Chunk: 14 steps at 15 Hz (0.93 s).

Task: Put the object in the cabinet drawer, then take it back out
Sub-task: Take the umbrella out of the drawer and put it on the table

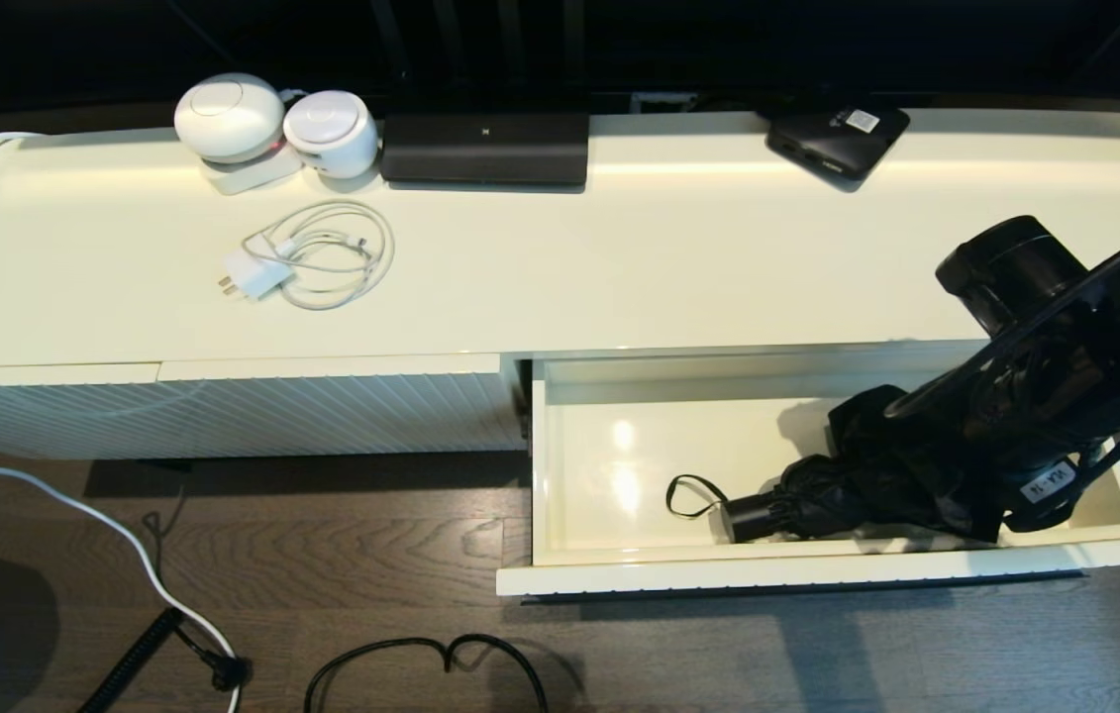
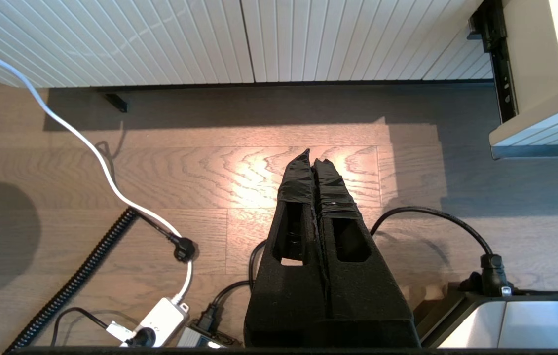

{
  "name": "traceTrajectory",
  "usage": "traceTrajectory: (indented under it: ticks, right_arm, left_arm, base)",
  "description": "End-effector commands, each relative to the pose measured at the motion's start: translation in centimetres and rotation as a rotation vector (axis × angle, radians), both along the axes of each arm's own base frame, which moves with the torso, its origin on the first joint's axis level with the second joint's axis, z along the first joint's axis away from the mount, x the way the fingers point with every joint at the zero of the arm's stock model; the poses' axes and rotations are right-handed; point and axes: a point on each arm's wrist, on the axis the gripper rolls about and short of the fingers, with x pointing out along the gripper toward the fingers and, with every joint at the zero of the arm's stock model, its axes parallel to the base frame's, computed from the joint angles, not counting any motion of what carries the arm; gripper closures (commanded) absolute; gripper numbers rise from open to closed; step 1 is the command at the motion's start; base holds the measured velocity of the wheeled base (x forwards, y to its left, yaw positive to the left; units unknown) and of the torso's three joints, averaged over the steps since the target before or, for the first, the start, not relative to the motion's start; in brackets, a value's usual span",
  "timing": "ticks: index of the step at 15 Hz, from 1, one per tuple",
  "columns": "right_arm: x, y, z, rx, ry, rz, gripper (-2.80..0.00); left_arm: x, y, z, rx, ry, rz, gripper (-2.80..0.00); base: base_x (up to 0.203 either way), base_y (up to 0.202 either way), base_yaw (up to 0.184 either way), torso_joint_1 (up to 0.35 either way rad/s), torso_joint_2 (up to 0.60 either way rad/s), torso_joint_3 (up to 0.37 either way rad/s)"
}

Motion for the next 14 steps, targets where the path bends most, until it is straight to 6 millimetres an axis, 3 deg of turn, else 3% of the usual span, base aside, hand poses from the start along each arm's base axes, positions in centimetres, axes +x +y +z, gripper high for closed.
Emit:
traceTrajectory:
  ticks: [1,14]
  right_arm:
    - [-1.1,-0.2,1.4,0.013,-0.042,-0.005,0.00]
    - [-7.3,0.3,6.3,-0.114,-0.232,0.010,0.00]
  left_arm:
    - [0.0,0.0,0.0,0.000,-0.003,0.000,0.00]
    - [0.0,0.0,0.0,0.000,-0.002,0.000,0.00]
  base:
    - [0.000,0.000,0.000,0.000,0.00,0.000]
    - [0.000,0.000,0.000,0.000,0.00,0.000]
